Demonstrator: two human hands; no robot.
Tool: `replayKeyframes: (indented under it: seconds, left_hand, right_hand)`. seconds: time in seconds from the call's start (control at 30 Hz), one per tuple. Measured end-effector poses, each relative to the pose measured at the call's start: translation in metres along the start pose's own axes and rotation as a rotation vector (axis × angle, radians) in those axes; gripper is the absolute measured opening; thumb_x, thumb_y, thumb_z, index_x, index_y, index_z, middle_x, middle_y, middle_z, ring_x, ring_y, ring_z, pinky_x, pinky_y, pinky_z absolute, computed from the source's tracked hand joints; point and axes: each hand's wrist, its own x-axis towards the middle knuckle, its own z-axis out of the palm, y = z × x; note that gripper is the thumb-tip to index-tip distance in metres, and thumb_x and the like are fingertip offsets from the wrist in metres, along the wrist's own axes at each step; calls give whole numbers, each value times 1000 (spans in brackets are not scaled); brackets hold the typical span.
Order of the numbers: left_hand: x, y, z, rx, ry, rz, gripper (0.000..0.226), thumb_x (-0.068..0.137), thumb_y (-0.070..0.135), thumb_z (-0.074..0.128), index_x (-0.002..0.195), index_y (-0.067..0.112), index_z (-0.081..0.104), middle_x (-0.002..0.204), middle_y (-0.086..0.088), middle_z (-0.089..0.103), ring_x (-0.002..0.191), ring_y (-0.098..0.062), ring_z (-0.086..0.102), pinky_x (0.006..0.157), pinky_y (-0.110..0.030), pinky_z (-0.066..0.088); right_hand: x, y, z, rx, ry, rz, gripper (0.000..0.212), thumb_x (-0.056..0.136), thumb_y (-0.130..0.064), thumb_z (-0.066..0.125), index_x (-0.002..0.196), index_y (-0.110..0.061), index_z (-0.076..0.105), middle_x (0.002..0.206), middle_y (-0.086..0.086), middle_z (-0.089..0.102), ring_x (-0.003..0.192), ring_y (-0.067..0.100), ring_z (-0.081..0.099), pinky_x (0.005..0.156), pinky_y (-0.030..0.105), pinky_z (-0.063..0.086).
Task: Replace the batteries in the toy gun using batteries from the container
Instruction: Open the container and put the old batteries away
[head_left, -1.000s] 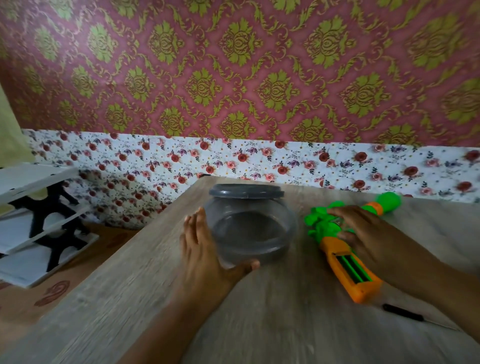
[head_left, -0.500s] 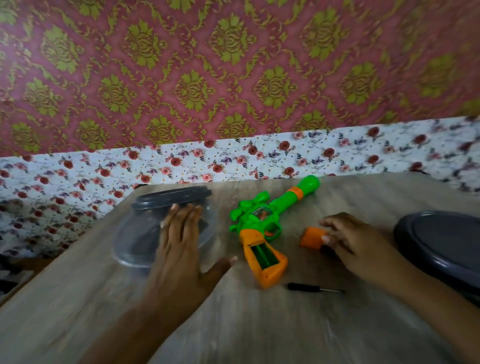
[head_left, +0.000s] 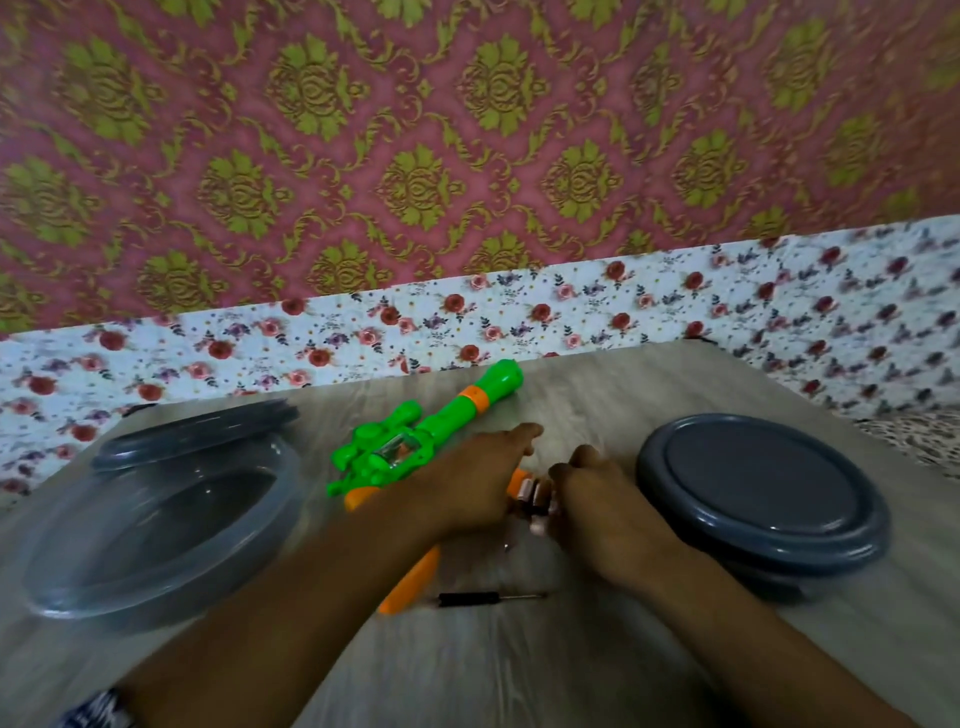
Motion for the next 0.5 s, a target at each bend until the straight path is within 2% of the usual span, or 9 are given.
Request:
replayKeyframes:
  seconds: [0.17, 0.27, 0.4, 0.5]
  left_hand:
    - [12, -7, 6, 25, -49, 13, 85, 81, 22, 71, 149, 16, 19, 140, -6, 52, 127, -21, 49, 99, -24, 35]
    - [17, -8, 10, 46, -59, 30, 80, 81, 17, 70, 147, 17, 25, 130, -5, 60, 122, -22, 54, 97, -29, 40]
    - [21, -9, 13, 64, -61, 27, 76, 82, 16, 68, 146, 17, 28, 131, -6, 60, 122, -23, 54, 98, -32, 42]
    - [21, -10, 14, 35, -51, 22, 77, 81, 17, 71, 145, 18, 29, 130, -5, 60, 121, -22, 54, 97, -30, 42]
  right_hand:
    - [0, 1, -1, 20, -29, -15, 44, 83, -38, 60, 117, -11, 50, 118, 12, 43, 107, 31, 48, 85, 34, 39]
    - [-2, -1, 2, 3, -26, -21, 47, 87, -39, 55, 122, -10, 47, 123, 12, 42, 113, 29, 43, 91, 34, 36]
    - [-5, -5, 3, -56, -14, -95, 42, 94, -32, 44, 127, -7, 43, 129, 13, 44, 118, 27, 35, 95, 33, 28]
    - [-6, -5, -1, -50, -26, -106, 42, 95, -31, 43, 128, -5, 42, 129, 13, 44, 118, 26, 35, 94, 31, 28]
